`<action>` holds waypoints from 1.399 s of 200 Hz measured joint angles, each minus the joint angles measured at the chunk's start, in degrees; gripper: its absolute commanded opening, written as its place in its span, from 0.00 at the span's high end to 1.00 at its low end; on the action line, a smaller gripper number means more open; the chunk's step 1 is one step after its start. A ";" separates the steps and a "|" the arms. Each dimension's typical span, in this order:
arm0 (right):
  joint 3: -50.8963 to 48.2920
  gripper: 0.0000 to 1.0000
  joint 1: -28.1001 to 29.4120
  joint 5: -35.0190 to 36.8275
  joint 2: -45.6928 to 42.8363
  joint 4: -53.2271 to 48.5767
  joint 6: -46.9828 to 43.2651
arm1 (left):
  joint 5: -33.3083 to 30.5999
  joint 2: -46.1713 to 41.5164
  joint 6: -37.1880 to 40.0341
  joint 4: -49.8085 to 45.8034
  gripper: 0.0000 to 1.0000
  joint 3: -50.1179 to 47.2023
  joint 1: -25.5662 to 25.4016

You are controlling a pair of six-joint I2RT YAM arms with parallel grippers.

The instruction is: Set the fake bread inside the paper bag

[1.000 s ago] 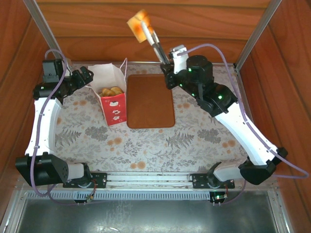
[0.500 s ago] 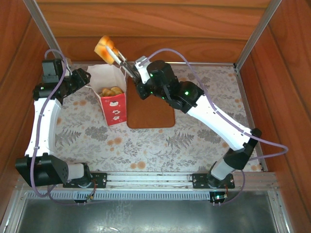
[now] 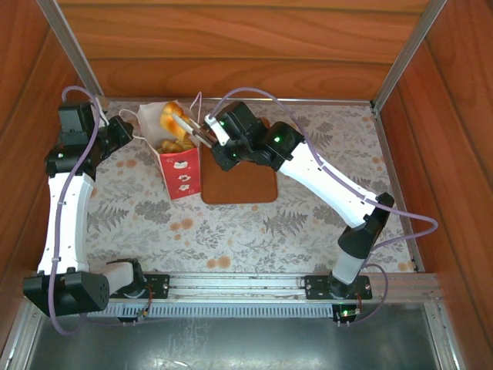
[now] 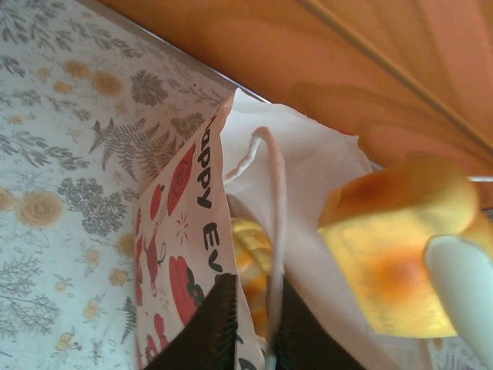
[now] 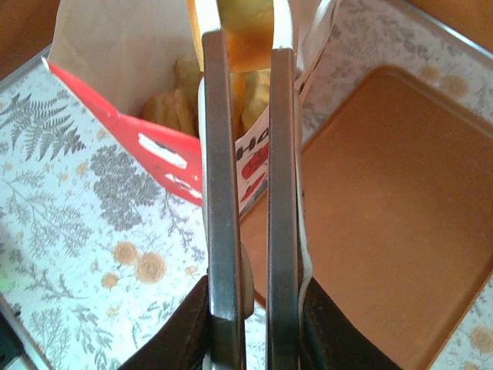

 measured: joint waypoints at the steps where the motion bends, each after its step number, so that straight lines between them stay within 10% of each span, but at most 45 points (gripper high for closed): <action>1: 0.02 0.99 0.00 -0.02 0.02 -0.07 0.00 | 0.02 -0.02 0.09 -0.02 0.96 -0.02 0.00; 69: 2.19 0.90 0.00 -4.92 3.65 -2.58 0.61 | -0.07 -0.04 0.15 -0.66 1.00 -0.13 0.37; 130: 2.25 0.58 0.00 -7.93 4.48 -2.47 1.44 | -0.07 0.09 0.15 -0.76 1.00 -0.13 0.37; 204: 6.82 0.56 -0.04 -6.08 4.46 -2.51 0.59 | -0.04 0.94 0.22 -0.81 1.00 0.00 0.39; 280: 9.40 0.57 -2.34 -2.34 -4.33 -0.74 -0.68 | -1.36 3.91 1.42 -0.83 0.38 8.79 0.39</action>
